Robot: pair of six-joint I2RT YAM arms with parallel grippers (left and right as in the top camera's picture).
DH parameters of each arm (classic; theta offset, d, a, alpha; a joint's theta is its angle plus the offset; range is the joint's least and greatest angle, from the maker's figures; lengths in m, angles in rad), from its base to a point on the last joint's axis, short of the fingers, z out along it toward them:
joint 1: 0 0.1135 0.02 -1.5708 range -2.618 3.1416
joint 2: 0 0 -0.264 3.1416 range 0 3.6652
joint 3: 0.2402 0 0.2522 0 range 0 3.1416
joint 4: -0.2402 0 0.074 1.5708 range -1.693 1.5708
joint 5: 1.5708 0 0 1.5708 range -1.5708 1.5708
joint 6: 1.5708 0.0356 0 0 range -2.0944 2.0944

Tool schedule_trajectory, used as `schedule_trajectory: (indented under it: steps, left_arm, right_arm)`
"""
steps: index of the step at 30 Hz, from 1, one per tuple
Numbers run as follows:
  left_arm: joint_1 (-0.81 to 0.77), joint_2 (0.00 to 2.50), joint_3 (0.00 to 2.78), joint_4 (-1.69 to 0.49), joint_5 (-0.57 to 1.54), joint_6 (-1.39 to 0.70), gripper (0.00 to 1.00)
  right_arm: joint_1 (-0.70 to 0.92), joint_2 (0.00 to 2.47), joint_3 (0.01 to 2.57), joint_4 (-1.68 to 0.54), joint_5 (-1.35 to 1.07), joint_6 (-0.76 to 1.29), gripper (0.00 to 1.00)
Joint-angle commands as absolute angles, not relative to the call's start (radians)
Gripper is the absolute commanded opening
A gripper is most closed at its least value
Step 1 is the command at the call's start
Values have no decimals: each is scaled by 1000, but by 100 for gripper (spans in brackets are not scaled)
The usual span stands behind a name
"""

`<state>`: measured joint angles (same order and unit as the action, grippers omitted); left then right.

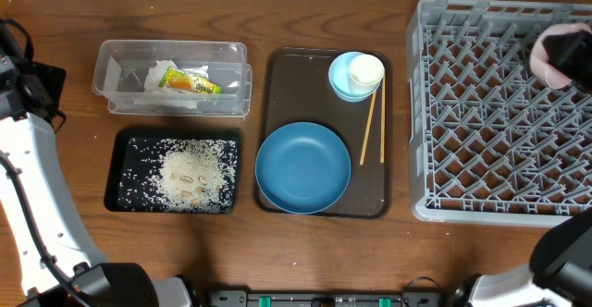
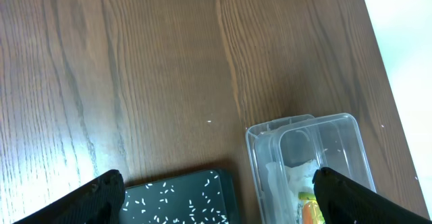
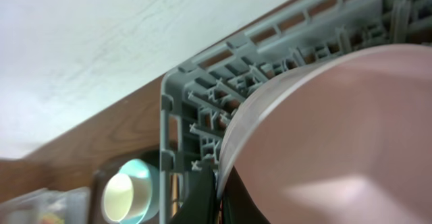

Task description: Sort waste into correct bins and load items into the dishwasher rack

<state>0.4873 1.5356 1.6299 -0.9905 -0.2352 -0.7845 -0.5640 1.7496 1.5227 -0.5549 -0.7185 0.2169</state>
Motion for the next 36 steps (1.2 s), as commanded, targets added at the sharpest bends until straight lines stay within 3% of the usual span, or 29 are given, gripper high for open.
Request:
schedule_trajectory:
  steps: [1,15,24,31,36]
  left_arm:
    - [491,1538,1633,-994,-240,-778,92]
    - [491,1538,1633,-994,-240,-778,92]
    - [491,1538,1633,-994,-240,-778,92]
    - [491,1538,1633,-994,-240,-778,92]
    - [491,1538,1633,-994,-240,-778,92]
  right_arm:
    - [-651,1818,1524,-564,-935,175,1]
    - [-982,1890,1523,-543,-1240,148,1]
    - [-975,1898,1453,-496,-1251,73,1]
    - [-973,1946,1390,-270,-1560,63,1]
    - [-974,1983,1390,-284,-1560,89,1]
